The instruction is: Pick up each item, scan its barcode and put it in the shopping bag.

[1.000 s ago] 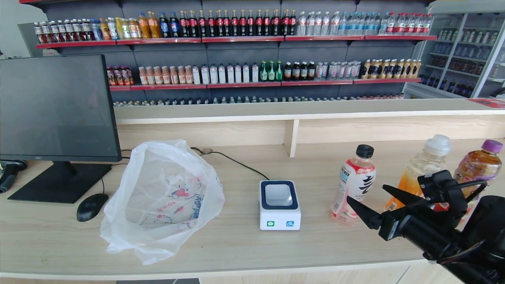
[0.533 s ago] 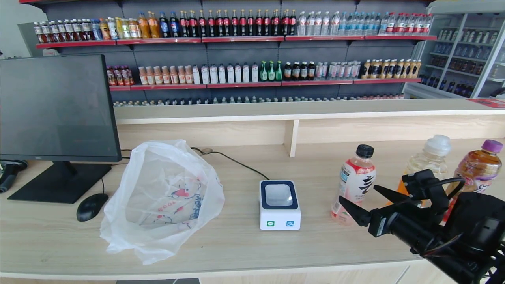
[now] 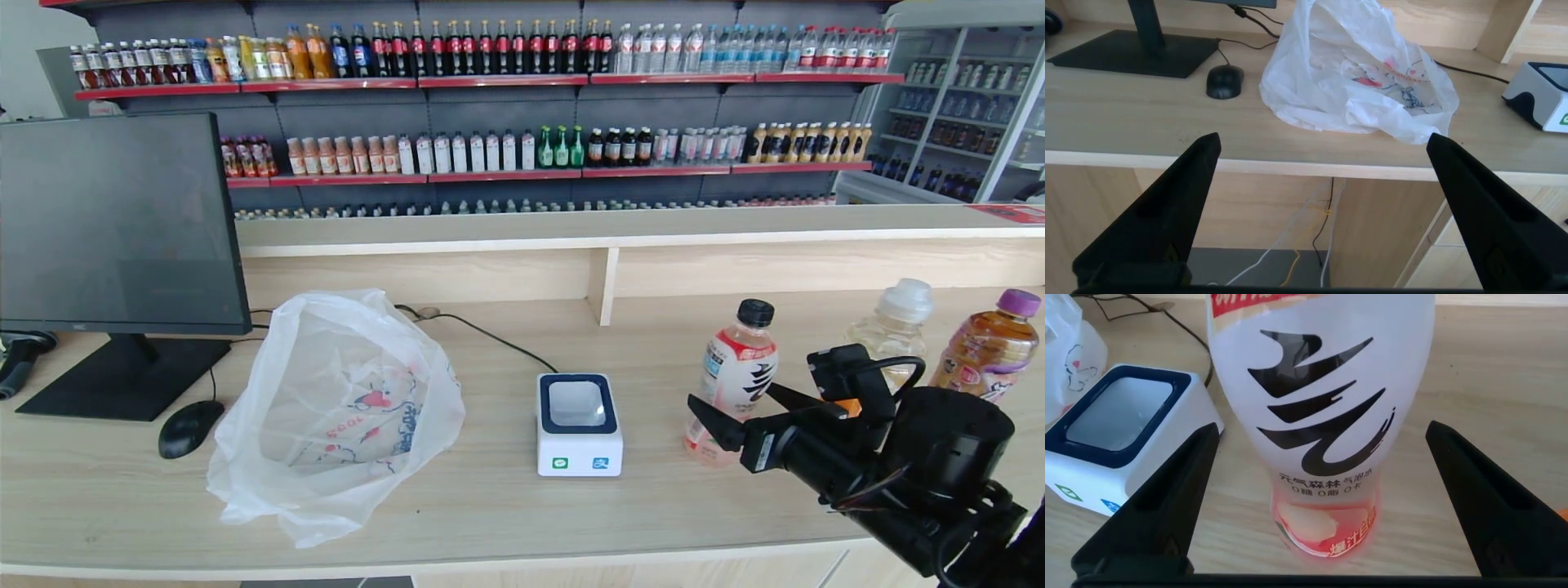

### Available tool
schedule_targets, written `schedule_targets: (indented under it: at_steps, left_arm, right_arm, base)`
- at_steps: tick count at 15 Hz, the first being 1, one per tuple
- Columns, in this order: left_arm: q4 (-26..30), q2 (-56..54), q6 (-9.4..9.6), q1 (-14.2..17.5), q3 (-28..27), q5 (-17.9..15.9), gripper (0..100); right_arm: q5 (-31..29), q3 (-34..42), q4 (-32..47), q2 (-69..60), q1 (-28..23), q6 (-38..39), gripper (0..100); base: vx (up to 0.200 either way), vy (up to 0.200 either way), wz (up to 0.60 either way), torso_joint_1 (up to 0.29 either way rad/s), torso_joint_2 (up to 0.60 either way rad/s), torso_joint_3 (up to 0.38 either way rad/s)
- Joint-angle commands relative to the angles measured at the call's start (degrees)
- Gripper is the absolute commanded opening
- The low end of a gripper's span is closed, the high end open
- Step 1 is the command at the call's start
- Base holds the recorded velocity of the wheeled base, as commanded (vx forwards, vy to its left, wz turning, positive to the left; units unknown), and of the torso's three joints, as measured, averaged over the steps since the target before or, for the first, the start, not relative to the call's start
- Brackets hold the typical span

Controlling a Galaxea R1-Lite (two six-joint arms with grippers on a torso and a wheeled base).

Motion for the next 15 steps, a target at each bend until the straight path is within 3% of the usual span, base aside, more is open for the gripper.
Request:
schedule_targets:
  at_steps: [1,15]
  left_arm:
    - [0.0,0.1,0.03,0.0,0.0,0.0,100]
    - [0.0,0.1,-0.06,0.0,0.0,0.0,100]
  right_arm:
    - [0.0,-0.4,-0.1,0.6,0.1,0.3,100]
    - [0.0,-1.7,-0.1,2.3,-0.1,2.3,100]
  base:
    - [0.000,0.000,0.00,0.000,0.00,0.000]
    - [0.000,0.000,0.00,0.000,0.00,0.000]
